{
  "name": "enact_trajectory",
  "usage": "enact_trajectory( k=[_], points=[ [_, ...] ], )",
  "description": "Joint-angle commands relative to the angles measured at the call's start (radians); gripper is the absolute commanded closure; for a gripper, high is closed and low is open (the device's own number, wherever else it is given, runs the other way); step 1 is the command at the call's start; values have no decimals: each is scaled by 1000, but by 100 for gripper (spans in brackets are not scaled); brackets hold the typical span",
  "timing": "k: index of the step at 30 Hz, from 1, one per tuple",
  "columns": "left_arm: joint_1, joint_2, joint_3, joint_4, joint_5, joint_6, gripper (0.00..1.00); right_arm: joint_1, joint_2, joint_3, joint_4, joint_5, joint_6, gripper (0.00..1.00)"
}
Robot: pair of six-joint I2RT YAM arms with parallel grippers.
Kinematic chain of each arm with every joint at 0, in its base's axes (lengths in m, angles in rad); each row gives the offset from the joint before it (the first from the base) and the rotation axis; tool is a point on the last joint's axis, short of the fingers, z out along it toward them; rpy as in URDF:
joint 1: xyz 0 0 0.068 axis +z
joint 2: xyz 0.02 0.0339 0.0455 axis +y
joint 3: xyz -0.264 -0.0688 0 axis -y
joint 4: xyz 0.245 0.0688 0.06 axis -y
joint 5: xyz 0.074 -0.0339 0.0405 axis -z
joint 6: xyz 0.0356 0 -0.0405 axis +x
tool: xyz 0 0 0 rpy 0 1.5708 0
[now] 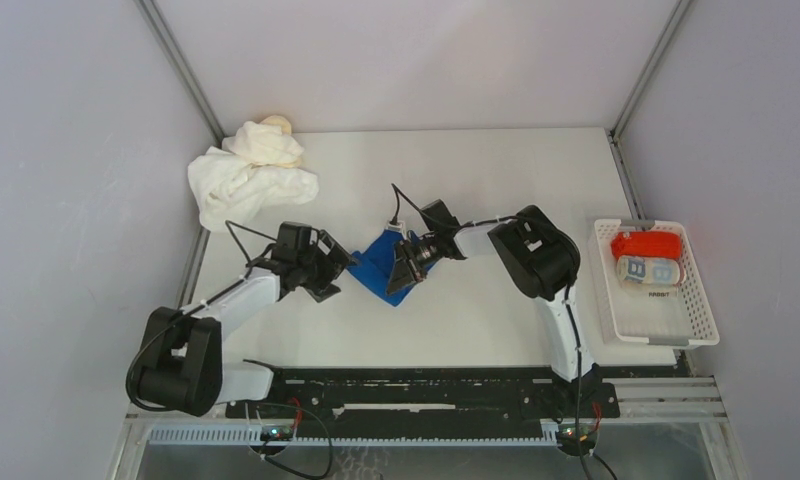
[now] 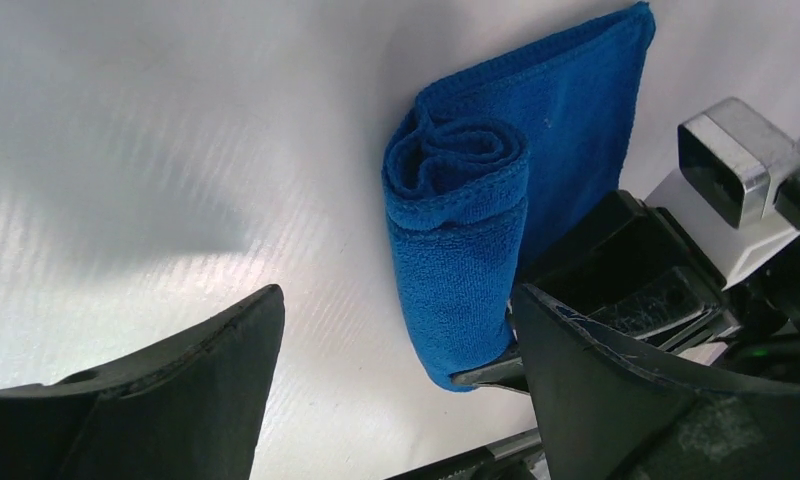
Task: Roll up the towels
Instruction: Roll the towel at the center of the board.
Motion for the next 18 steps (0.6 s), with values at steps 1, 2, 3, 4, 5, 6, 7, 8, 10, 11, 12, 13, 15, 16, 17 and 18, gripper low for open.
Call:
enact_trajectory(
  k=[1,2,3,4,5,6,7,8,10,11,12,13,15,16,17,18],
  points=[
    [-26,39,33,63,23,-19,11,-9,50,-12,138,-81,164,71],
    [-30,49,41,72,23,-21,11,-11,62,-12,150,-86,181,71],
    [-31,60,49,77,22,-21,12,-13,72,-12,161,-93,192,71],
    [-32,73,56,81,20,-20,13,-15,81,-12,171,-96,204,71],
    [-32,88,66,84,21,-20,14,-17,93,-12,182,-98,215,71],
    [-33,105,77,85,23,-20,15,-19,100,-12,191,-102,227,71],
    [-33,122,93,85,23,-21,16,-21,108,-12,203,-103,239,71],
    [-35,141,106,87,23,-19,17,-21,114,-12,210,-102,244,71],
    [-39,168,128,89,17,-14,20,-21,122,-12,218,-103,253,71],
    [-41,182,139,88,13,-11,21,-21,126,-12,220,-101,256,71],
    [-42,195,149,88,11,-6,22,-21,129,-12,220,-100,257,71],
    [-44,209,160,87,10,-1,24,-22,132,-12,220,-99,258,71],
    [-49,241,180,78,1,9,28,-22,134,-12,211,-91,254,71],
    [-51,258,189,74,1,18,31,-22,130,-12,197,-79,242,70],
    [-54,276,195,67,0,24,34,-23,121,-12,180,-62,227,70],
    [-57,292,201,64,1,26,37,-23,107,-12,155,-42,208,70]
  ],
)
